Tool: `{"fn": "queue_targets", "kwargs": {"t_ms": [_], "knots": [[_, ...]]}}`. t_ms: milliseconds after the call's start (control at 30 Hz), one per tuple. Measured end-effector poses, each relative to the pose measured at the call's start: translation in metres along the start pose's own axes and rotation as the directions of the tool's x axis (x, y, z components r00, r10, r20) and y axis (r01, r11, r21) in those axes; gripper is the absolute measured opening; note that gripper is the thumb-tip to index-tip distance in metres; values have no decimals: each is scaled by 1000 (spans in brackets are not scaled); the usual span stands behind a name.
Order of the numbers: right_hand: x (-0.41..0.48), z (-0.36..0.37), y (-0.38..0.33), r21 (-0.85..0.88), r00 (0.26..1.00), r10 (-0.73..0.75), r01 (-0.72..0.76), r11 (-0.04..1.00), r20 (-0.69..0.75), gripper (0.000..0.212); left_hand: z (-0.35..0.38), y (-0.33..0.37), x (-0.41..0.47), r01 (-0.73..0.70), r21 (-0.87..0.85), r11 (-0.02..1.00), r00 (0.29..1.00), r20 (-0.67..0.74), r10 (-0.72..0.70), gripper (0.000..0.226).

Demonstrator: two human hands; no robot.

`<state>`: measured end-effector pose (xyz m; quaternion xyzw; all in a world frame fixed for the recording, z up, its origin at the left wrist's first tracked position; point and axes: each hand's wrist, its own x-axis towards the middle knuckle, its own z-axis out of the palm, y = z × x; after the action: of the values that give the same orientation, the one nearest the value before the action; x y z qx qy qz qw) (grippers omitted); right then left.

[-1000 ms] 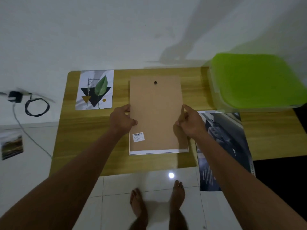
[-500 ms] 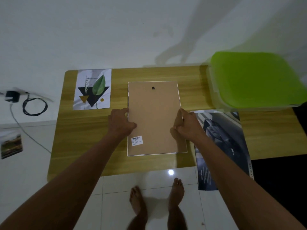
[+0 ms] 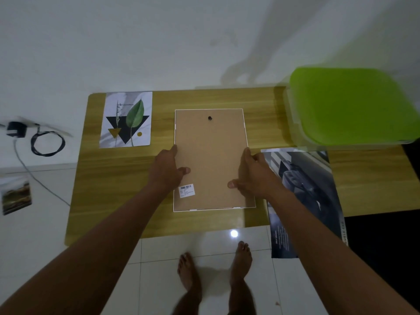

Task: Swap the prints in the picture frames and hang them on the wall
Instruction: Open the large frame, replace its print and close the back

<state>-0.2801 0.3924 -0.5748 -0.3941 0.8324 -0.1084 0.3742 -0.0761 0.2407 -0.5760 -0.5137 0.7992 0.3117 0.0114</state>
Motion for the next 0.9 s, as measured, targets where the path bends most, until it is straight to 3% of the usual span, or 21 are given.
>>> {"fn": "queue_targets", "kwargs": {"t_ms": [200, 433, 700, 900], "knots": [[1, 3, 2, 60, 999, 4, -2, 998, -49, 124, -1, 3, -3, -2, 21, 1000, 999, 36, 1, 119], [0, 0, -1, 46, 1000, -13, 13, 999, -15, 133, -1, 9, -4, -6, 118, 993, 998, 67, -2, 117], [-9, -8, -7, -60, 998, -61, 63, 996, 36, 120, -1, 14, -6, -35, 213, 976, 991, 135, 6, 130], [-6, -9, -9, -197, 993, -116, 117, 973, 13, 128, -3, 9, -4, -87, 295, 951, 992, 112, 56, 116]]}}
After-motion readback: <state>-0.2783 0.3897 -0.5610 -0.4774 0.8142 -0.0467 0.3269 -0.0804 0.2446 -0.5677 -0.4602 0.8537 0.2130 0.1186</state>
